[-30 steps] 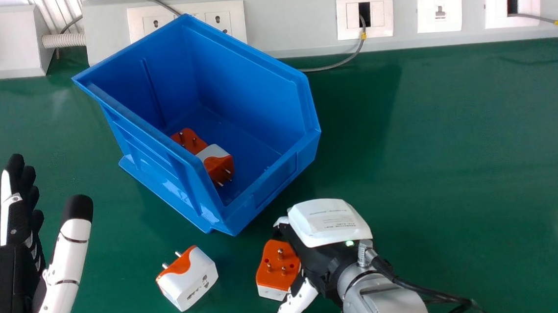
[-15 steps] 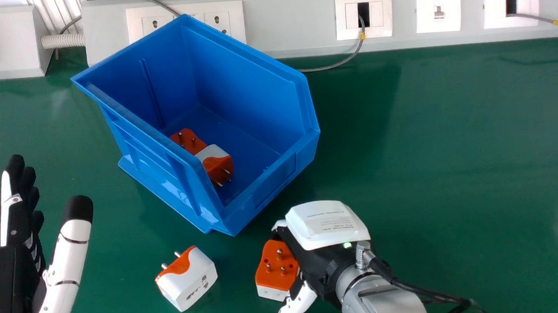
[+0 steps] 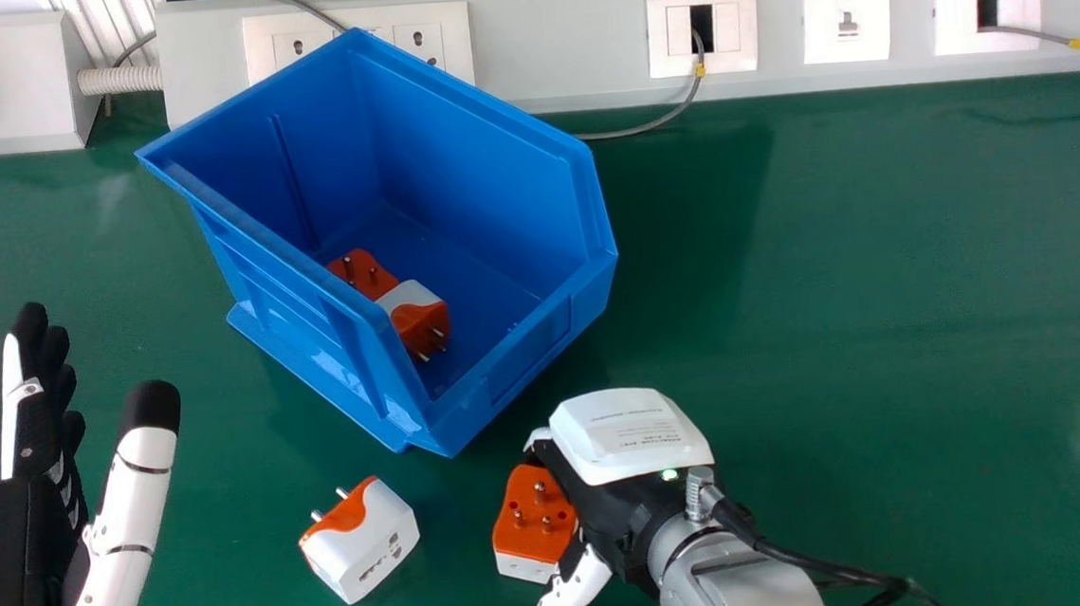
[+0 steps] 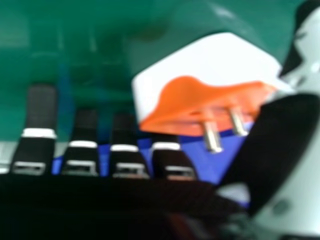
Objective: Pick all objects and put in blue box
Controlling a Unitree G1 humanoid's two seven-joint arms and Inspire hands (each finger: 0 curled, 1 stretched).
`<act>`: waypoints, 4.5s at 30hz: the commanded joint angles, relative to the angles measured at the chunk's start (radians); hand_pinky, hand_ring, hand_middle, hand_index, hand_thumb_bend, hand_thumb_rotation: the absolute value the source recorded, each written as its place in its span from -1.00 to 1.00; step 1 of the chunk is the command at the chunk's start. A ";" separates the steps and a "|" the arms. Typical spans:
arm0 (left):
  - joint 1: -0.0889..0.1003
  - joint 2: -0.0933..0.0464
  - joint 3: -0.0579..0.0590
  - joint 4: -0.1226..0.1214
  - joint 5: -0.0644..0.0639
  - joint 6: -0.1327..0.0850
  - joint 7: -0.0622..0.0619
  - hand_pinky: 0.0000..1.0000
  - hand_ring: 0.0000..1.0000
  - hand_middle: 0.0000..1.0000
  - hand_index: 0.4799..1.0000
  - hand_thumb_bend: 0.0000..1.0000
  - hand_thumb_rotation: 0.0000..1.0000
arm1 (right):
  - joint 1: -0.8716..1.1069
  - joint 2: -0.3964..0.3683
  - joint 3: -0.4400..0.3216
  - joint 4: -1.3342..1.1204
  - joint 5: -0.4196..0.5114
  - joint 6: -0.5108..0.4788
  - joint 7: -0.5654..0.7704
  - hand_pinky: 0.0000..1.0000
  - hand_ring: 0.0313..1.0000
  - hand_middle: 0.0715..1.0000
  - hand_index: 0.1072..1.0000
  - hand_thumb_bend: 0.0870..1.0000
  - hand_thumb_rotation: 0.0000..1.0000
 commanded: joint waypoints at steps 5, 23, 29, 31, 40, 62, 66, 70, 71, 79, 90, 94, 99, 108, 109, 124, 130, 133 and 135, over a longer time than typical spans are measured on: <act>0.008 -0.002 -0.002 -0.028 -0.001 -0.006 0.004 1.00 1.00 1.00 1.00 0.19 0.65 | 0.042 0.037 0.041 0.051 0.073 -0.064 0.019 0.52 0.66 0.71 0.50 0.61 -0.35; 0.004 0.003 0.000 -0.030 -0.004 -0.002 0.001 1.00 1.00 1.00 1.00 0.19 0.64 | 0.010 0.070 0.037 0.088 0.099 -0.092 -0.009 0.51 0.66 0.71 0.48 0.61 -0.36; 0.005 0.004 0.003 -0.029 -0.008 -0.005 -0.001 1.00 1.00 1.00 1.00 0.20 0.64 | 0.014 0.071 0.038 0.090 0.101 -0.100 -0.015 0.53 0.66 0.71 0.47 0.60 -0.37; 0.006 0.004 0.004 -0.026 -0.009 -0.009 -0.002 1.00 1.00 1.00 1.00 0.20 0.64 | 0.018 0.069 0.041 0.087 0.102 -0.103 -0.017 0.53 0.66 0.71 0.47 0.60 -0.38; 0.003 0.005 0.005 -0.017 -0.007 -0.015 -0.002 1.00 1.00 1.00 1.00 0.20 0.64 | 0.007 0.060 0.050 0.106 0.094 -0.129 -0.029 0.42 0.58 0.63 0.43 0.55 -0.40; 0.015 -0.001 0.003 -0.037 -0.010 -0.006 0.001 1.00 1.00 1.00 1.00 0.20 0.64 | 0.007 0.039 0.047 0.173 0.107 -0.234 -0.188 -0.79 -0.75 -0.64 -0.15 -0.05 -0.80; 0.016 -0.003 0.001 -0.043 -0.010 -0.002 0.002 1.00 1.00 1.00 1.00 0.20 0.64 | 0.009 0.038 0.038 0.177 0.126 -0.247 -0.192 -0.62 -0.58 -0.47 -0.10 -0.07 -0.87; 0.015 -0.003 0.001 -0.044 -0.012 -0.001 0.002 1.00 1.00 1.00 1.00 0.20 0.65 | 0.014 0.041 0.027 0.171 0.138 -0.245 -0.182 -0.47 -0.38 -0.32 -0.08 -0.09 -0.94; 0.015 -0.004 0.001 -0.043 -0.012 -0.002 0.002 1.00 1.00 1.00 1.00 0.20 0.65 | 0.017 0.044 0.021 0.169 0.148 -0.246 -0.180 -0.44 -0.32 -0.29 -0.09 -0.09 -0.95; 0.018 -0.004 0.002 -0.041 -0.012 -0.004 0.002 1.00 1.00 1.00 1.00 0.20 0.65 | 0.021 0.045 0.012 0.163 0.178 -0.255 -0.187 -0.37 -0.22 -0.20 -0.11 -0.09 -0.98; 0.015 -0.001 0.006 -0.029 -0.015 -0.012 0.001 1.00 1.00 1.00 1.00 0.21 0.65 | 0.013 0.035 0.013 0.155 0.180 -0.263 -0.196 -0.34 -0.16 -0.15 -0.13 -0.10 -0.99; 0.017 -0.001 0.007 -0.030 -0.015 -0.011 0.000 1.00 1.00 1.00 1.00 0.21 0.65 | 0.017 0.035 0.004 0.137 0.189 -0.256 -0.191 -0.33 -0.15 -0.15 -0.12 -0.10 -1.00; 0.013 0.000 0.010 -0.023 -0.015 -0.014 0.000 1.00 1.00 1.00 1.00 0.21 0.65 | 0.020 0.029 -0.001 0.118 0.195 -0.253 -0.188 -0.32 -0.15 -0.14 -0.12 -0.10 -1.00; 0.011 0.004 0.016 -0.020 -0.017 -0.017 -0.002 1.00 1.00 1.00 1.00 0.21 0.64 | 0.022 -0.049 0.003 0.060 0.167 -0.318 -0.203 -0.31 -0.14 -0.15 -0.14 -0.10 -1.00; 0.010 0.003 0.015 -0.020 -0.015 -0.016 -0.001 1.00 1.00 1.00 1.00 0.21 0.64 | 0.025 -0.056 0.001 0.046 0.164 -0.317 -0.200 -0.31 -0.14 -0.15 -0.14 -0.10 -1.00; 0.002 0.006 0.024 -0.008 -0.011 -0.024 0.000 1.00 1.00 1.00 1.00 0.20 0.64 | 0.084 -0.114 -0.064 -0.130 0.168 -0.330 -0.197 -0.32 -0.14 -0.12 -0.11 -0.10 -1.00; 0.002 0.004 0.021 -0.012 -0.009 -0.020 0.001 1.00 1.00 1.00 1.00 0.21 0.64 | 0.139 -0.123 -0.117 -0.272 0.179 -0.269 -0.115 -0.32 -0.14 -0.12 -0.11 -0.10 -1.00; 0.000 0.005 0.019 -0.014 -0.007 -0.016 0.001 1.00 1.00 1.00 1.00 0.22 0.64 | 0.168 -0.136 -0.145 -0.339 0.181 -0.265 -0.096 -0.33 -0.14 -0.11 -0.11 -0.10 -1.00; 0.003 0.005 0.018 -0.018 -0.006 -0.015 0.001 1.00 1.00 1.00 1.00 0.22 0.64 | 0.189 -0.153 -0.170 -0.397 0.182 -0.271 -0.083 -0.33 -0.15 -0.10 -0.11 -0.10 -1.00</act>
